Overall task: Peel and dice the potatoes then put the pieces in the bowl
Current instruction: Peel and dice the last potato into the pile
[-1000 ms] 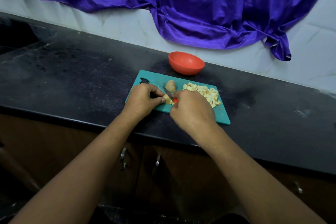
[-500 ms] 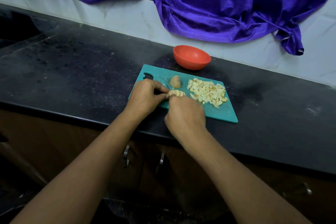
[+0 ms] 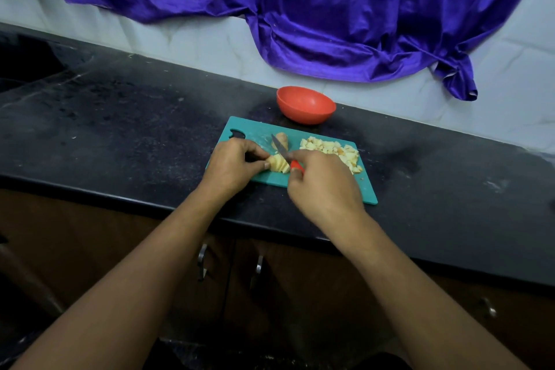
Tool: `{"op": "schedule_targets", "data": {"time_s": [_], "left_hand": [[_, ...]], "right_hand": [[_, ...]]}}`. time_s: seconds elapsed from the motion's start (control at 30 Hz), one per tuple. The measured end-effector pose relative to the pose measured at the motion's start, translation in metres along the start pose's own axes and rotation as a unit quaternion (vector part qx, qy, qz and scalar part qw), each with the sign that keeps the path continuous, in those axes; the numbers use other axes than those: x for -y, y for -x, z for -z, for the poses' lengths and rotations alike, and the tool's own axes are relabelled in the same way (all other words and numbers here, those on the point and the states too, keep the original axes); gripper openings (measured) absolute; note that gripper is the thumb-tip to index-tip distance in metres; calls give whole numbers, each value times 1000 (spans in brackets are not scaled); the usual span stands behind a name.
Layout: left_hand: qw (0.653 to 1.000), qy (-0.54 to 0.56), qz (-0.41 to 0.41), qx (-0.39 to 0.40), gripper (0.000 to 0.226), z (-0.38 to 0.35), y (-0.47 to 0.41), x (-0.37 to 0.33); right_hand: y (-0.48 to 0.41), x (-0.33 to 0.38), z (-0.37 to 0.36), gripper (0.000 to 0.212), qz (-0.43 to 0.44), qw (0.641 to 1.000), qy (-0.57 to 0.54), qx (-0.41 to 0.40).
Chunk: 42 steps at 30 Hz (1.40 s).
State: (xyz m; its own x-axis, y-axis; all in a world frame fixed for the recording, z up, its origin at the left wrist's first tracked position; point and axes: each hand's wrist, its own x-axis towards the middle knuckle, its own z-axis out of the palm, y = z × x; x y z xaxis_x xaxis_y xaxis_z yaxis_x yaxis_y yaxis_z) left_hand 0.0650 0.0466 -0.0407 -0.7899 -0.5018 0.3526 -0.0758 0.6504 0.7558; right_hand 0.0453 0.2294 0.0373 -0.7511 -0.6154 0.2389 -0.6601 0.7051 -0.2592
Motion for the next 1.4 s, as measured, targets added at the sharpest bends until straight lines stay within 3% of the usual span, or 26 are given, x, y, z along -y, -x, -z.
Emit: {"op": "schedule_targets", "data": {"time_s": [0.1,0.23,0.7,0.97,1.2,1.4], "left_hand": [[1000,2,4,-4,13,-1,1,-1],[1000,7,9,-11,11,0,3,-2],[1000,-13,-6,-22,10,-3,-2,4],[1000,-20,1,-22,10,-3,-3,4],[999,-35,0,-17,9,-4,-3,5],[999,-48,-1,-17,11,-3,-2,3]], "right_hand": [[-1,11,0,47,11,999,37,15],[-3,16,-8,38,6,998,57,41],[-1,28,-17,38,30,986,155,57],[-6,20,-46,53,35,983,166,66],[1,-2,-54,57,46,993,101,35],[9,-31,-45,44,13,997,-81,7]]}}
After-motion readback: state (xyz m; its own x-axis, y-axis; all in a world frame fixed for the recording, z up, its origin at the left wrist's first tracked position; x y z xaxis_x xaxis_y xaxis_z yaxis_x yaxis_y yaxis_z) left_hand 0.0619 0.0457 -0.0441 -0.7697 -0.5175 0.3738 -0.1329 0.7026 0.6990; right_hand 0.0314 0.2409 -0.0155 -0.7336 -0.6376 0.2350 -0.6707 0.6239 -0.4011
